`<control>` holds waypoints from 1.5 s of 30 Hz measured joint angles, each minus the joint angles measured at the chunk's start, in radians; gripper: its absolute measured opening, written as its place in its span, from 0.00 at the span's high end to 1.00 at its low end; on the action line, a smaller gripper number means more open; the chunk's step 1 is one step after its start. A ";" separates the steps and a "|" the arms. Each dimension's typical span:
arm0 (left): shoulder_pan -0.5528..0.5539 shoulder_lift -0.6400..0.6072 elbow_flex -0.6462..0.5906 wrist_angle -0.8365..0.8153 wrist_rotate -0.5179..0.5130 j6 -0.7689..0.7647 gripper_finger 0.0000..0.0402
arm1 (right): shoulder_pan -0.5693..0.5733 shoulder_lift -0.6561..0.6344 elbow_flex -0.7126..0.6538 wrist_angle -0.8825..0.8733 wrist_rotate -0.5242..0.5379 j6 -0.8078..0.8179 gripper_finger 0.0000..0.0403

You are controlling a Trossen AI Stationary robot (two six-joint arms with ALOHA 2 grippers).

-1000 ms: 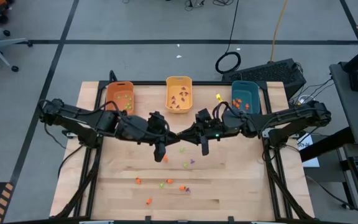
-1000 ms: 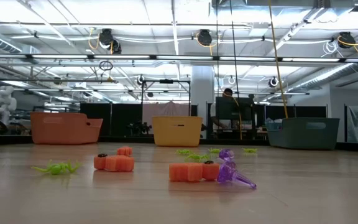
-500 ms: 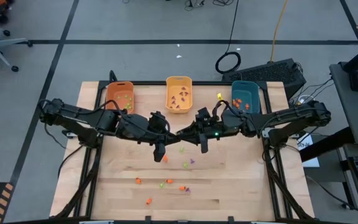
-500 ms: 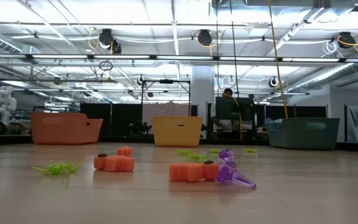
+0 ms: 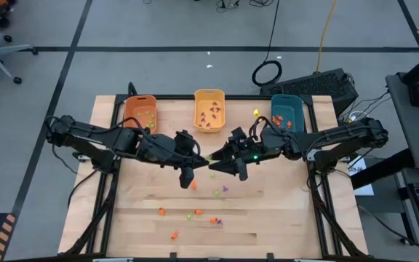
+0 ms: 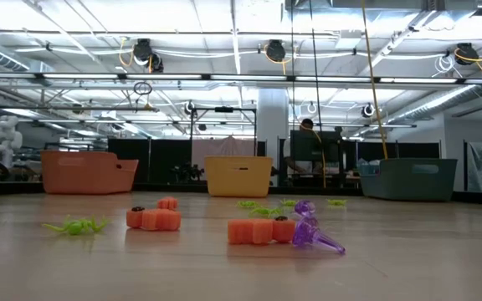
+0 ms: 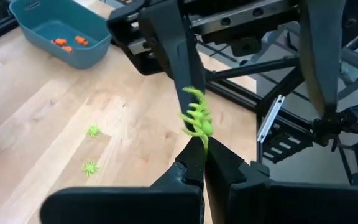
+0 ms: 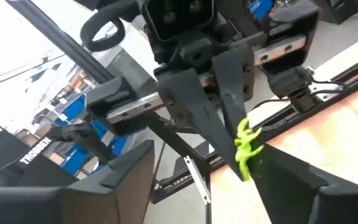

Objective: Sort Halloween decoration
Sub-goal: Put the green spider toy into the orange bin

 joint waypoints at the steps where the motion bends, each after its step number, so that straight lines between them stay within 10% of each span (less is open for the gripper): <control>1: 0.000 -0.003 0.000 -0.001 0.000 0.000 1.00 | 0.000 0.000 0.000 -0.009 0.000 0.001 0.36; 20: 0.090 -0.189 0.000 -0.235 -0.050 0.027 1.00 | -0.070 -0.102 0.000 -0.360 0.004 -0.100 0.26; 45: 0.885 -0.219 -0.035 -0.696 0.097 0.183 1.00 | -0.437 -0.171 0.000 -0.585 0.001 -0.412 0.26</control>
